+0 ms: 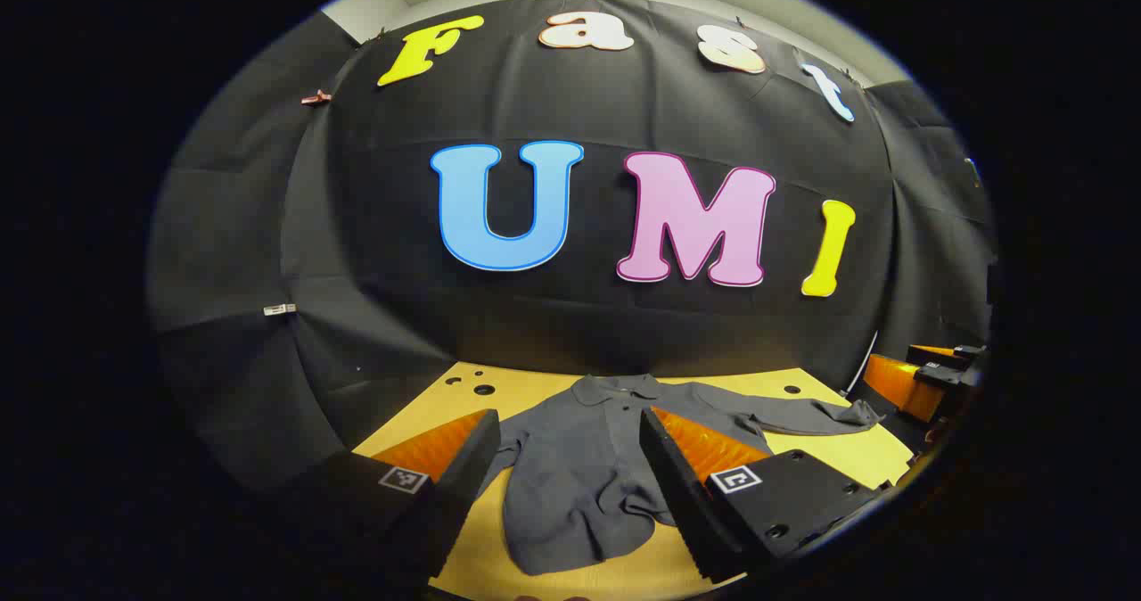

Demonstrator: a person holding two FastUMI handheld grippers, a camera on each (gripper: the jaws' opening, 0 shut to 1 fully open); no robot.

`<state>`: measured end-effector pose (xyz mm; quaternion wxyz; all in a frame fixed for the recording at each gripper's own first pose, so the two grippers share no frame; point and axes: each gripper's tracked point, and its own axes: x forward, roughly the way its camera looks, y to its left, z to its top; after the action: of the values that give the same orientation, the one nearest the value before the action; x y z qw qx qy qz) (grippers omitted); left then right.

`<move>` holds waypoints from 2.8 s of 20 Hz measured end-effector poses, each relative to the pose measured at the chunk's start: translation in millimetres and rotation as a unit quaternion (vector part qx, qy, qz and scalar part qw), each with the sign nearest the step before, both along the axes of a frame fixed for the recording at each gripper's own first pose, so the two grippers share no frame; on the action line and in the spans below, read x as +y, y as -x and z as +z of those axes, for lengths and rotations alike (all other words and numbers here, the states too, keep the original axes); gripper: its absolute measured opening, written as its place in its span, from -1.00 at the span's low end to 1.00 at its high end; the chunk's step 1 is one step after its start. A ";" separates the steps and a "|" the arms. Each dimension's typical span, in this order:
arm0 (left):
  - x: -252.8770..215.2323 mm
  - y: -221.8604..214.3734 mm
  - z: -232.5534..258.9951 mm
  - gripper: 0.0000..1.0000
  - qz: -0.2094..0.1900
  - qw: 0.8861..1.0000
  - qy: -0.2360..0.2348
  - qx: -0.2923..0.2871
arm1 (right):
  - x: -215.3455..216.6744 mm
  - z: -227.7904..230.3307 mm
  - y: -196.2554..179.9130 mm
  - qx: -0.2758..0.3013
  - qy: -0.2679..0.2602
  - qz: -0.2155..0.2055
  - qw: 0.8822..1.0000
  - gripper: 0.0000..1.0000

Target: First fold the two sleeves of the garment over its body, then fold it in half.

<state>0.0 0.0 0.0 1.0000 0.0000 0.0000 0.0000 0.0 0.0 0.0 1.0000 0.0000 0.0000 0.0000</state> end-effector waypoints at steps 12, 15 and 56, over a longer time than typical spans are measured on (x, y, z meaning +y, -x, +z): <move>-17.4 -49.9 5.3 0.98 0.003 1.000 -0.010 -0.012 | -10.0 0.3 -59.4 -0.004 0.019 0.038 0.999 0.95; -23.9 -53.5 4.9 0.98 0.002 1.000 -0.005 -0.008 | -16.0 -0.9 -67.1 -0.002 0.018 0.035 0.999 0.96; -13.3 -96.1 -72.2 0.97 0.089 0.989 0.003 0.120 | -327.8 -210.9 -221.1 0.266 -0.058 -0.210 0.939 0.96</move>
<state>96.1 -13.3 -72.2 0.9888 -0.0026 0.1198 0.0885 221.1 -327.8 -210.9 0.9390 0.0585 0.2661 -0.2098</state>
